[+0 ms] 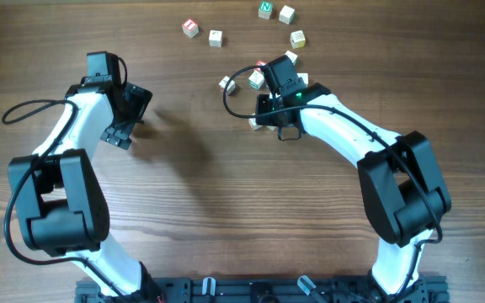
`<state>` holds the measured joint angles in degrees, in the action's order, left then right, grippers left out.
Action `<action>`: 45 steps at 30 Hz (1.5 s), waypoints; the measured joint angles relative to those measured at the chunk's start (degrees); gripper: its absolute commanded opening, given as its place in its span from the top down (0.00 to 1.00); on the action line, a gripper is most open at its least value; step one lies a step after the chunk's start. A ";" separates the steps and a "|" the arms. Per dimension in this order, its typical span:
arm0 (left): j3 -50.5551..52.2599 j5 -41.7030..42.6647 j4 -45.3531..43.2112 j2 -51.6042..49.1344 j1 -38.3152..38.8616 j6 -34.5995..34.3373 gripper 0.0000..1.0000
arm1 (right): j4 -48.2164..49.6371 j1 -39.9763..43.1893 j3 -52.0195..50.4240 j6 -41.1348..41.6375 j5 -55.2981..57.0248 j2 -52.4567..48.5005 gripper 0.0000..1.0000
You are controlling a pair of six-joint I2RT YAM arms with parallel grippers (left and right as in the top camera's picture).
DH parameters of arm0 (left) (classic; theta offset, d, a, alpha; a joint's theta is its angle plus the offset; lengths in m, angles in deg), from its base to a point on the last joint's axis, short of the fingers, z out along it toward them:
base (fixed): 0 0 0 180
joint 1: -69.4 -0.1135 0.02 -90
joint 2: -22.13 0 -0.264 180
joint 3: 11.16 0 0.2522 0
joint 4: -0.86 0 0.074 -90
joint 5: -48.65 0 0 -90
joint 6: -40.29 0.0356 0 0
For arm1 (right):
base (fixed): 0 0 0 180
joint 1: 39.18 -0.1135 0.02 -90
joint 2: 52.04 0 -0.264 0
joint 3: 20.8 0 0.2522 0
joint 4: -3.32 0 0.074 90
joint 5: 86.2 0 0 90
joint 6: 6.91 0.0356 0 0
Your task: Form a circle
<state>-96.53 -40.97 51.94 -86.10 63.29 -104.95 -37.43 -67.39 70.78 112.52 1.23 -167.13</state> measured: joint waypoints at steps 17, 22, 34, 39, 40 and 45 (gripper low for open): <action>0.00 -0.02 0.00 0.00 0.00 0.00 0.00 | 1.73 0.00 0.00 0.04 0.26 0.00 0.95; 0.00 0.00 0.00 0.00 0.00 0.00 0.00 | 0.24 0.00 0.00 0.09 0.26 0.00 0.95; 0.00 0.00 0.00 0.00 0.00 0.00 0.00 | 0.17 0.00 0.00 0.07 0.24 0.00 0.95; 0.00 0.00 0.00 0.00 0.00 0.00 0.00 | 0.15 0.00 0.00 -0.17 0.00 0.00 0.95; 0.00 0.00 0.00 0.00 0.00 0.00 0.00 | 0.15 0.00 0.00 -0.20 0.00 0.00 0.95; 0.00 0.00 0.00 0.00 0.00 0.00 0.00 | -0.33 0.00 0.00 -0.20 0.00 0.00 0.96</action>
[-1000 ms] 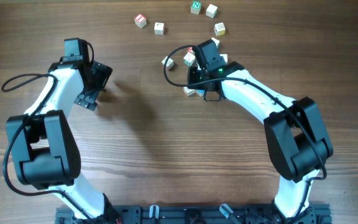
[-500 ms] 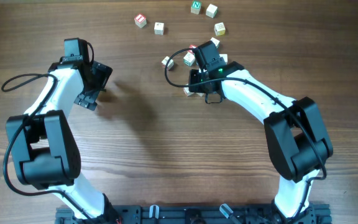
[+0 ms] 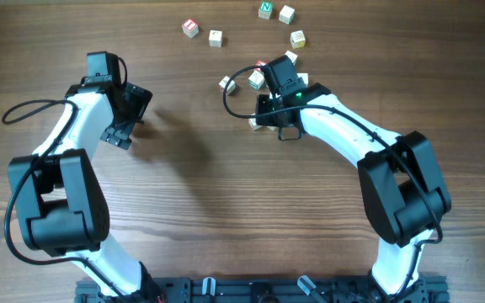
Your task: Form a circle
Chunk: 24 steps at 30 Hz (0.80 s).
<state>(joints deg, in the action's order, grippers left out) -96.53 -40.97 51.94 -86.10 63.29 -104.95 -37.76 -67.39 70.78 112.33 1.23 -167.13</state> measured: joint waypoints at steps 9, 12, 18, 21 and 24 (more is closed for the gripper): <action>0.00 0.00 0.00 0.00 0.00 0.00 0.00 | -0.13 -0.28 0.00 0.00 0.00 0.00 0.95; 0.00 0.00 0.00 0.00 0.00 0.00 0.00 | -0.15 -0.42 0.00 0.00 0.00 0.00 0.96; 0.00 0.00 0.00 0.00 0.00 0.00 0.00 | -0.42 -0.42 0.02 -0.02 0.00 0.00 0.95; 0.00 0.00 0.00 0.00 0.00 0.00 0.00 | -1.05 -0.44 0.22 0.00 0.07 0.00 0.96; 0.00 0.00 0.00 0.00 0.00 0.00 0.00 | -1.33 -0.44 0.33 0.00 0.09 0.00 0.96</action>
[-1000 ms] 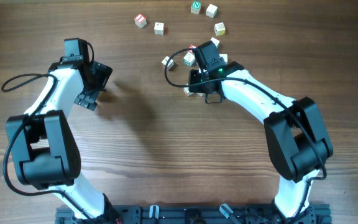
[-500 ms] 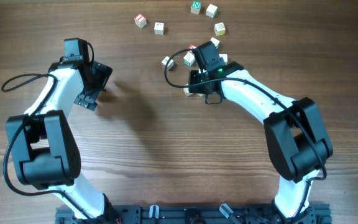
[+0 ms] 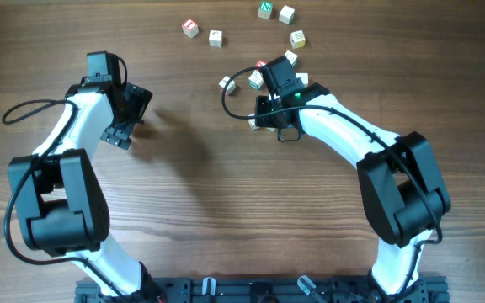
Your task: Form a circle
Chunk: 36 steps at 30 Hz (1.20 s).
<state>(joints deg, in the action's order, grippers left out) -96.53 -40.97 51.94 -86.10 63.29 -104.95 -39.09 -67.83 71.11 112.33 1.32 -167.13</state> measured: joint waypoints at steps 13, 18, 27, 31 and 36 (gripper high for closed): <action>0.00 0.00 0.00 0.00 0.00 0.00 0.00 | 0.28 -0.07 0.00 0.00 0.15 0.00 0.95; 0.00 0.00 0.00 0.00 0.00 0.00 0.00 | 0.33 -0.09 0.00 0.00 1.16 0.09 0.95; 0.00 0.00 0.00 0.00 0.00 0.00 0.00 | -1.84 -0.09 0.00 0.00 1.49 2.75 0.87; 0.00 0.00 0.00 0.00 0.00 0.00 0.00 | -2.27 0.46 0.39 -0.20 1.88 9.18 0.47; 0.00 0.00 0.00 0.00 0.00 0.00 0.00 | -1.77 7.82 4.44 0.90 4.07 15.13 0.24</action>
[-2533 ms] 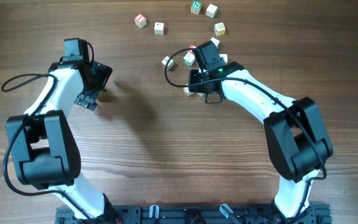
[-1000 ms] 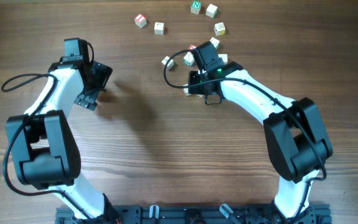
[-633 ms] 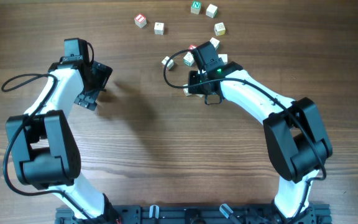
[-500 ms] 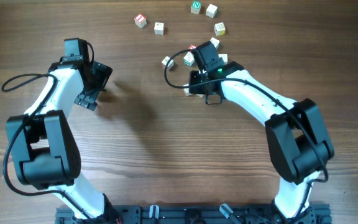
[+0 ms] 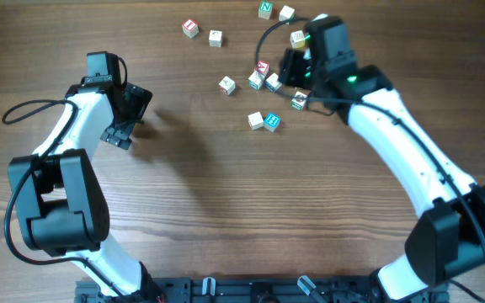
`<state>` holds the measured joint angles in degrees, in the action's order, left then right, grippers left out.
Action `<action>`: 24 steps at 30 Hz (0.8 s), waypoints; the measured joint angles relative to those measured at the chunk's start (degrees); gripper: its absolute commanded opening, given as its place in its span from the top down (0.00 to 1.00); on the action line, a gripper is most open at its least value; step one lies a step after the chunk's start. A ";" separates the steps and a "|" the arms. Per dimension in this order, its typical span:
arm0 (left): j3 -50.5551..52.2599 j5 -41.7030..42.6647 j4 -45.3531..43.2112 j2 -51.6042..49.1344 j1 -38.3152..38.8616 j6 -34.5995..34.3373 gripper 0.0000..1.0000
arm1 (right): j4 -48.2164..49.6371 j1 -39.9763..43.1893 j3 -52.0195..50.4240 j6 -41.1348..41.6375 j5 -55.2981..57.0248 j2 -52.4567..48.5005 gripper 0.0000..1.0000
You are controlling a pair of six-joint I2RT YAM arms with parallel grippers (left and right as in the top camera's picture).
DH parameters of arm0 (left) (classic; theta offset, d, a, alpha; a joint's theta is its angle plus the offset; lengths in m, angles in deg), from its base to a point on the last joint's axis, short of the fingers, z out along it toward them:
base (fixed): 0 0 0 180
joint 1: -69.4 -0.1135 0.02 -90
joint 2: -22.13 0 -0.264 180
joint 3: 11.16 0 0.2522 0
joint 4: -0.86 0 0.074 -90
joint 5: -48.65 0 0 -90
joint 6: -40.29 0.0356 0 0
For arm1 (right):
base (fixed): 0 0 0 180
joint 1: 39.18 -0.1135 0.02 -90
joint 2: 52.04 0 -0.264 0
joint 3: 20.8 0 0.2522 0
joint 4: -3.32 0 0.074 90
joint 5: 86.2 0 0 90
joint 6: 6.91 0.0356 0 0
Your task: Form a circle
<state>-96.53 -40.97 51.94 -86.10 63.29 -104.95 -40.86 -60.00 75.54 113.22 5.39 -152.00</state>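
Several small lettered cubes lie scattered at the far middle of the table in the overhead view. Among them are a red one point(image 5: 190, 28), a green one point(image 5: 265, 9), a teal one point(image 5: 272, 122) beside a white one point(image 5: 256, 121), and a cluster around a white cube point(image 5: 273, 82). My right gripper point(image 5: 291, 67) hangs over the right side of that cluster; its fingers are dark against the arm and their state is hidden. My left gripper point(image 5: 127, 116) stands open at the left, far from the cubes, with nothing in it.
The wooden table point(image 5: 226, 202) carries only the cubes. A black cable point(image 5: 23, 109) loops off the left arm. The arm bases stand at the near edge.
My right arm has moved back and to the right, from over the two near cubes to the cluster's right side. The teal and white cubes now show uncovered. The left arm is unchanged.
At all three earlier moments my right gripper stayed low over the near cubes of the cluster, barely shifting, while the left arm held still and open. Now the right gripper is further back, and the two near cubes lie side by side.
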 measured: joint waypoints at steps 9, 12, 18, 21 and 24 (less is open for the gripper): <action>0.00 0.00 0.00 0.00 0.00 0.00 0.00 | 0.70 1.68 0.20 4.61 1.11 -21.03 0.27; 0.00 0.00 -0.02 0.00 0.00 0.00 0.00 | 1.14 1.20 1.68 7.45 1.20 -21.88 0.50; 0.00 0.02 -0.02 0.00 0.00 0.00 0.00 | -0.33 1.31 1.88 9.81 1.73 -22.51 0.83; 0.00 0.02 0.00 0.00 0.00 0.00 0.00 | -2.29 1.31 2.69 9.84 1.86 -22.51 0.90; 0.00 0.02 0.00 0.00 0.00 0.00 0.00 | -10.71 1.42 5.11 9.22 2.10 -22.51 0.95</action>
<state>-96.53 -40.95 51.94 -86.10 63.29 -104.95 -51.57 -58.58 80.66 122.45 7.49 -174.51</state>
